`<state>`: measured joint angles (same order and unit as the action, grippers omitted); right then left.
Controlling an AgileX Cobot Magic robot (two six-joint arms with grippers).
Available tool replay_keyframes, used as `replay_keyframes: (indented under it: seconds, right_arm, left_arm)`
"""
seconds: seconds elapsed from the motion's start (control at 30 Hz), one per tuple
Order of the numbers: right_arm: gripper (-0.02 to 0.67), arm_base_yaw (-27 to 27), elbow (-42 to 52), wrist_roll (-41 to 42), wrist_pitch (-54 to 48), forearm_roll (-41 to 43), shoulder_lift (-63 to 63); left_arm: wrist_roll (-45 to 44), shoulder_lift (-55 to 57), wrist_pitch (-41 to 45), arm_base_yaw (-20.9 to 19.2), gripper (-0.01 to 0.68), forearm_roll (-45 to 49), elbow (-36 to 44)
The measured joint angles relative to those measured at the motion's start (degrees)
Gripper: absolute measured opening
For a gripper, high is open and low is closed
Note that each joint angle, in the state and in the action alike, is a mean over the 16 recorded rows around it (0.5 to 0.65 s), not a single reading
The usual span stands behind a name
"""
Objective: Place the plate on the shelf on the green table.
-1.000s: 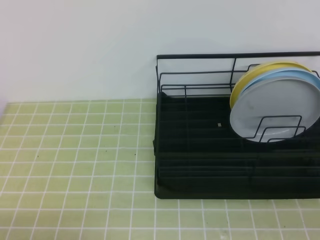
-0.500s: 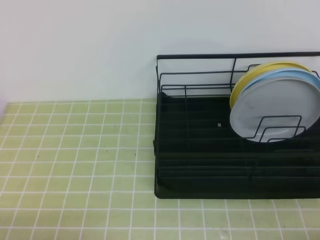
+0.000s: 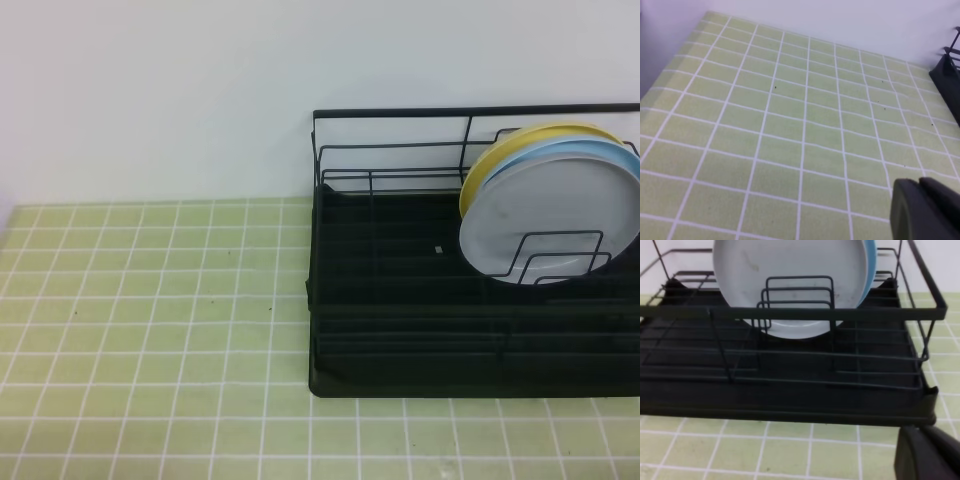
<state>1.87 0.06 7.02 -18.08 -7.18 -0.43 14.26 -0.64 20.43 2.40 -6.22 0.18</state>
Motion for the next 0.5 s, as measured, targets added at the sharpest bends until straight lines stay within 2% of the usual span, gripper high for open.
replay_keyframes:
  seconds: [0.5]
  right_arm:
    - [0.0, -0.01, 0.0, 0.0, -0.45, -2.26, -0.09]
  left_arm:
    - [0.0, 0.0, 0.0, 0.0, -0.002, 0.0, 0.0]
